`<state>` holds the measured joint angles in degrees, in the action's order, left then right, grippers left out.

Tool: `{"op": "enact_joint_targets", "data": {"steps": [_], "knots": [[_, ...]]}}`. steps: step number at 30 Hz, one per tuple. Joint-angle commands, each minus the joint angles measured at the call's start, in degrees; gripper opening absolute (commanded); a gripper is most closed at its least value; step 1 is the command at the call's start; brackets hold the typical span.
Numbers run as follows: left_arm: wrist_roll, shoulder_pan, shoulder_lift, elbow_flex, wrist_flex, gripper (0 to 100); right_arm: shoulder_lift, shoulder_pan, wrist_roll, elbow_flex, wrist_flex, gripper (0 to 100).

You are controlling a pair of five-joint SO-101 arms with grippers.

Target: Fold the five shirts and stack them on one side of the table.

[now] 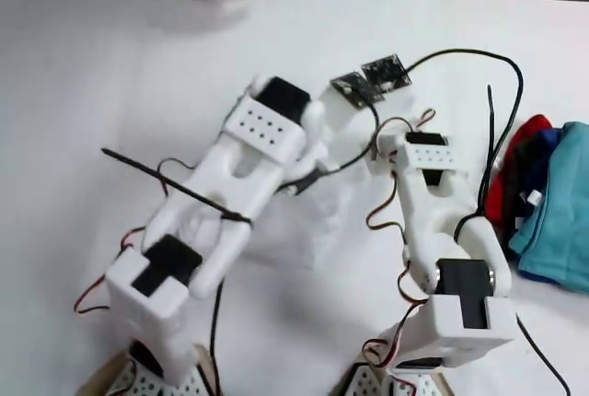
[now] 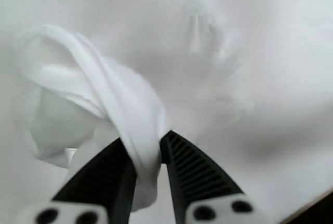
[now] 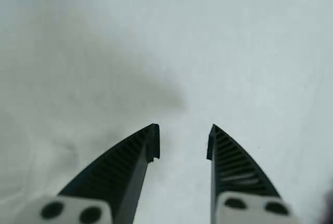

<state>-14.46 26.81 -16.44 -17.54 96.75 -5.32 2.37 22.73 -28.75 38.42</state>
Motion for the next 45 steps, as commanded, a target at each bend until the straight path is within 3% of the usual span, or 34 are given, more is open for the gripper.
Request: {"op": "enact_joint_targets", "data": {"steps": [1,16,22,26,29,33,38,45], "knots": [[0.62,2.29,3.16,1.98,-3.69,2,0.75,-1.27,-0.53,0.88,-0.57,16.3],[0.62,5.54,3.25,21.76,-23.74,2,0.75,-1.98,-0.53,0.88,-0.57,16.3],[0.35,8.18,3.34,24.22,-22.59,3,0.75,-2.15,-0.53,0.88,-0.57,16.3],[0.18,7.82,3.78,24.13,-21.19,12,0.75,-2.33,-1.05,0.88,-0.57,16.3],[0.18,7.91,3.69,24.48,-21.27,18,0.75,-3.74,-6.68,1.49,-0.57,16.3],[0.53,7.82,3.78,24.13,-21.63,19,0.4,-9.19,-14.68,2.55,-0.57,16.5],[0.44,7.82,4.22,22.99,-21.1,19,0.57,-10.51,-16.26,2.73,-0.57,16.5],[-2.46,0.97,13.8,12.88,-9.93,19,0.4,-10.51,-16.26,2.73,-0.66,16.5]]}}
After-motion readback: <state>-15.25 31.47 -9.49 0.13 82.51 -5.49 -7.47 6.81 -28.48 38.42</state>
